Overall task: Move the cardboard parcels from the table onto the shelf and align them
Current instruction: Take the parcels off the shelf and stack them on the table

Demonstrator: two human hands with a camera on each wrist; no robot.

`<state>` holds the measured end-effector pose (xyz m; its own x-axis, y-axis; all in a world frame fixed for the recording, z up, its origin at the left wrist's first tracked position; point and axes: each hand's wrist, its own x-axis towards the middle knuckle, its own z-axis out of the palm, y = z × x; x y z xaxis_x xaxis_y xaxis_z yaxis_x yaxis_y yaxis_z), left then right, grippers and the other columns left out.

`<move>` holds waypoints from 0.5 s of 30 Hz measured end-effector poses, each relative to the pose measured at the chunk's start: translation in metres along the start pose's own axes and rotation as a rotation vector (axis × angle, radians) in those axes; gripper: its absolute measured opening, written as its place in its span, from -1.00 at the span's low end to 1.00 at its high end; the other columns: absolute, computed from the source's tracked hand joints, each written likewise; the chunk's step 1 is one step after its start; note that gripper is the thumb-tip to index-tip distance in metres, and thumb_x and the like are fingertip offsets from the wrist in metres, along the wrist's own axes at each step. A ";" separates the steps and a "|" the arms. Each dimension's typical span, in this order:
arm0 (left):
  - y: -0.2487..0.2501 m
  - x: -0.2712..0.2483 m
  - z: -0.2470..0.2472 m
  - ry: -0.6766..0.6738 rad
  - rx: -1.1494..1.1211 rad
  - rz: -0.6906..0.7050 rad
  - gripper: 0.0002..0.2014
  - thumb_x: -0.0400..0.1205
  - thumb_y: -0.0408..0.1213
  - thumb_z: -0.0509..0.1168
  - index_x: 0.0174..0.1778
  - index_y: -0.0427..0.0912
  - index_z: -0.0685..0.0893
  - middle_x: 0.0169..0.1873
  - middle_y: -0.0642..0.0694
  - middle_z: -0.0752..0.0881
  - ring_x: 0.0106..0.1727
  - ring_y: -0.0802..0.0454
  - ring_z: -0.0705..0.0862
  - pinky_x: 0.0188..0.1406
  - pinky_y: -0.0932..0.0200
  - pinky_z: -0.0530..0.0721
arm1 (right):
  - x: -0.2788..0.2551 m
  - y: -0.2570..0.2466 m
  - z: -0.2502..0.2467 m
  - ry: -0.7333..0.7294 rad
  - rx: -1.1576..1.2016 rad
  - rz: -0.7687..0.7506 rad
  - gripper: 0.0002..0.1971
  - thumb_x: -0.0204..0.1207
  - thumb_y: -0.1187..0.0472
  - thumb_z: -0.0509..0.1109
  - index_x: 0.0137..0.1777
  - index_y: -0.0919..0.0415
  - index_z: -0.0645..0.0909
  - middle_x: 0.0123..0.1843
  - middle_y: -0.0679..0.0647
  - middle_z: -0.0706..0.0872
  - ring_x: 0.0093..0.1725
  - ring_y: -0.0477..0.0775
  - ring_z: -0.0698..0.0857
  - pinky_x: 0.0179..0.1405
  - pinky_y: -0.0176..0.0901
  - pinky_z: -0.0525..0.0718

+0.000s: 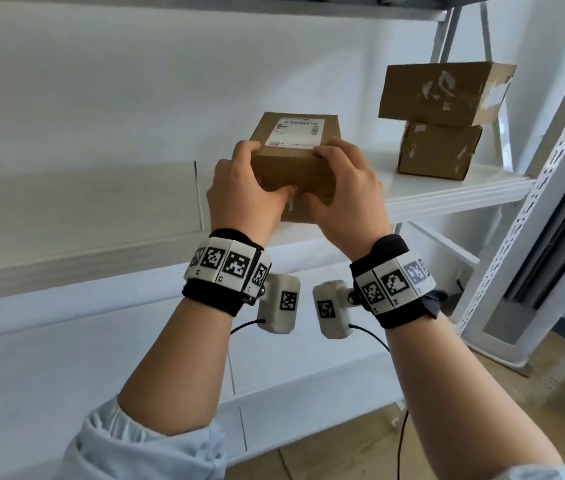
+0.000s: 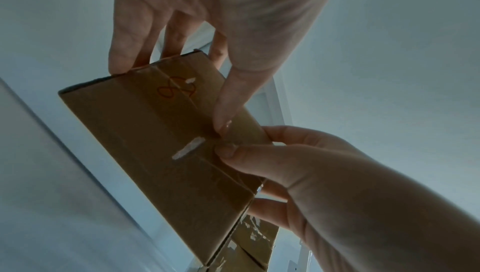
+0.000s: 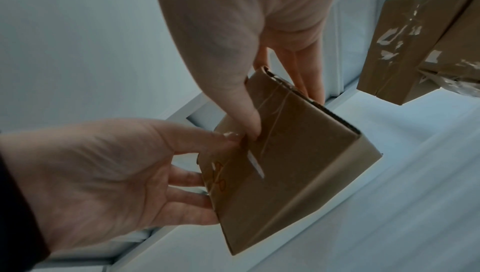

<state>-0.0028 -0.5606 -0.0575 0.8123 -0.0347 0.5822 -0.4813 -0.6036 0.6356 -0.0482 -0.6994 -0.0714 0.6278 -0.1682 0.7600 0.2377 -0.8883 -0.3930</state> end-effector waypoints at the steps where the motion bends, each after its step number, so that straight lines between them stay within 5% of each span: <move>1: -0.007 -0.005 -0.011 -0.001 -0.008 0.003 -0.30 0.43 0.02 0.60 0.46 0.07 0.47 0.25 -0.07 0.64 0.11 0.07 0.60 -0.01 0.32 0.37 | -0.006 -0.014 0.002 -0.003 -0.012 0.003 -0.45 0.40 0.23 0.54 0.42 0.25 0.58 0.51 0.15 0.53 0.25 0.26 0.68 0.26 0.04 0.63; 15: -0.114 -0.086 -0.189 -0.075 -0.141 0.086 -0.26 0.39 0.03 0.62 0.46 0.03 0.47 0.25 -0.07 0.66 0.21 -0.01 0.65 0.11 0.18 0.56 | -0.122 -0.229 0.039 0.123 -0.123 0.102 -0.48 0.33 0.25 0.49 0.33 0.27 0.62 0.46 0.16 0.58 0.17 0.26 0.70 0.12 0.01 0.66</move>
<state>-0.0796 -0.3386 -0.0844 0.7859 -0.1442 0.6013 -0.5872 -0.4787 0.6527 -0.1501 -0.4590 -0.0946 0.5469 -0.3043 0.7800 0.0808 -0.9081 -0.4109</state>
